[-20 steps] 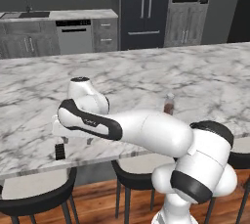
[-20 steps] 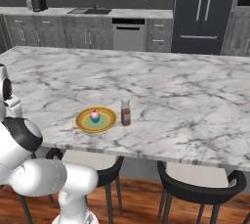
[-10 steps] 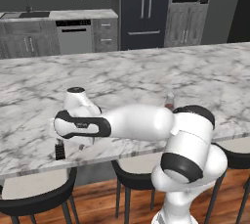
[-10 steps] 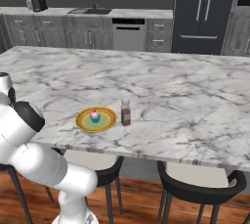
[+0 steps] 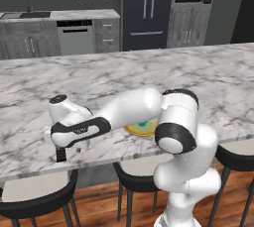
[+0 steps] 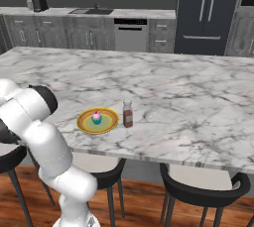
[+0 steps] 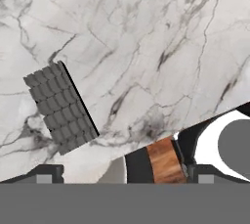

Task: Take the cinnamon bottle from the cabinet and place it on the dining table, next to the plate with the cupcake. Then take the chocolate from the dining counter and place it on the cupcake plate.

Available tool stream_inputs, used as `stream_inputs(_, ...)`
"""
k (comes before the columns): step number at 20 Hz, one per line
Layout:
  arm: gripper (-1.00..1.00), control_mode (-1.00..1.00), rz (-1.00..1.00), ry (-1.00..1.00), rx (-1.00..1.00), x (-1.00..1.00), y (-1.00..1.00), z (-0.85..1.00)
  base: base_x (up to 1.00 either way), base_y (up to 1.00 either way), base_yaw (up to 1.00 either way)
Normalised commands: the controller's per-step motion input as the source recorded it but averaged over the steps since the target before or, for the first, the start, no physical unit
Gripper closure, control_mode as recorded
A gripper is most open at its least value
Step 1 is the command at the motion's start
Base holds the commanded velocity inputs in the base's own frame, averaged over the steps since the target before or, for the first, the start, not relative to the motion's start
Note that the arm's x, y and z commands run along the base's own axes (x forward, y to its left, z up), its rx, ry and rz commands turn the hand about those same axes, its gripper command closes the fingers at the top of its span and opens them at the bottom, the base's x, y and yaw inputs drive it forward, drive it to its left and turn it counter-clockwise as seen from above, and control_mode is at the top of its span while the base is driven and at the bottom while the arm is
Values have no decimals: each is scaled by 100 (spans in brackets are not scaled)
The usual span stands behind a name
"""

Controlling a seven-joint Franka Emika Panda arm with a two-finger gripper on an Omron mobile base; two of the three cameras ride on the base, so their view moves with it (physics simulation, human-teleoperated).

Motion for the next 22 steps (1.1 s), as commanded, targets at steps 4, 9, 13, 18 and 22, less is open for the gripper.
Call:
stream_inputs(4, -100, -100, 4, 0, -11, 32, 34, -15, 0, 0, 0)
stream_inputs(9, -100, -100, 3, 0, 0, 29, 29, -5, 0, 0, 0)
stream_inputs(13, -100, -100, 0, 0, 0, 32, 26, -1, 0, 0, 0)
stream_inputs(18, -100, -100, 0, 0, 0, 3, 9, -26, 0, 0, 0)
stream_inputs(22, -100, -100, 0, -1, 0, 0, -5, -51, 0, 0, 0)
